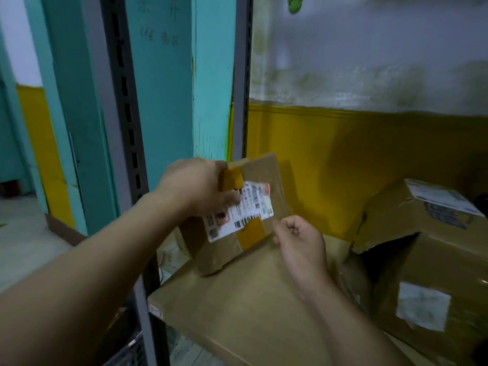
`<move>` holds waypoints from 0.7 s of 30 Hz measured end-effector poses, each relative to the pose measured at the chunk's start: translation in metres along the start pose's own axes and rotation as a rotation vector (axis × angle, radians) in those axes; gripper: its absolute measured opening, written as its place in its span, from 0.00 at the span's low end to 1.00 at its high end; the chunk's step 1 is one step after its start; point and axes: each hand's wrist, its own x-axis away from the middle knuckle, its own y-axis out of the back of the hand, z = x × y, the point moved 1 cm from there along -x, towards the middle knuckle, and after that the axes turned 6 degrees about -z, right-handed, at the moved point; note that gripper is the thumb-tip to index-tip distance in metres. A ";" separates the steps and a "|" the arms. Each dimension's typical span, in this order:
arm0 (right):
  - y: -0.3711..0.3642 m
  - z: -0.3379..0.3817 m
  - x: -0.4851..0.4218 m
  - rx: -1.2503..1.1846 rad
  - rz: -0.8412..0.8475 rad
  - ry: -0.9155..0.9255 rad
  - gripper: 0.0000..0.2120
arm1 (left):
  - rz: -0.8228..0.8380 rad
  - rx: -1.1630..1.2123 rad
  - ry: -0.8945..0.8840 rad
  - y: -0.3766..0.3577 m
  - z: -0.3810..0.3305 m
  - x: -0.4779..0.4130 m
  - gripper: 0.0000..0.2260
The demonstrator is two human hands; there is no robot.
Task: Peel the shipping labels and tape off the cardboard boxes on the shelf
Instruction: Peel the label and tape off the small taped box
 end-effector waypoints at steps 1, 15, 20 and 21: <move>-0.003 0.000 0.000 0.028 0.005 0.022 0.12 | -0.015 -0.030 -0.033 -0.001 -0.004 0.003 0.17; -0.016 -0.010 0.002 0.324 0.047 -0.053 0.23 | -0.203 -0.256 -0.121 -0.015 -0.033 0.014 0.18; -0.016 -0.011 0.000 0.272 0.086 -0.131 0.19 | -0.198 -0.283 -0.127 -0.016 -0.039 0.014 0.18; -0.016 -0.010 0.000 0.265 0.093 -0.147 0.18 | -0.199 -0.283 -0.126 -0.016 -0.039 0.014 0.18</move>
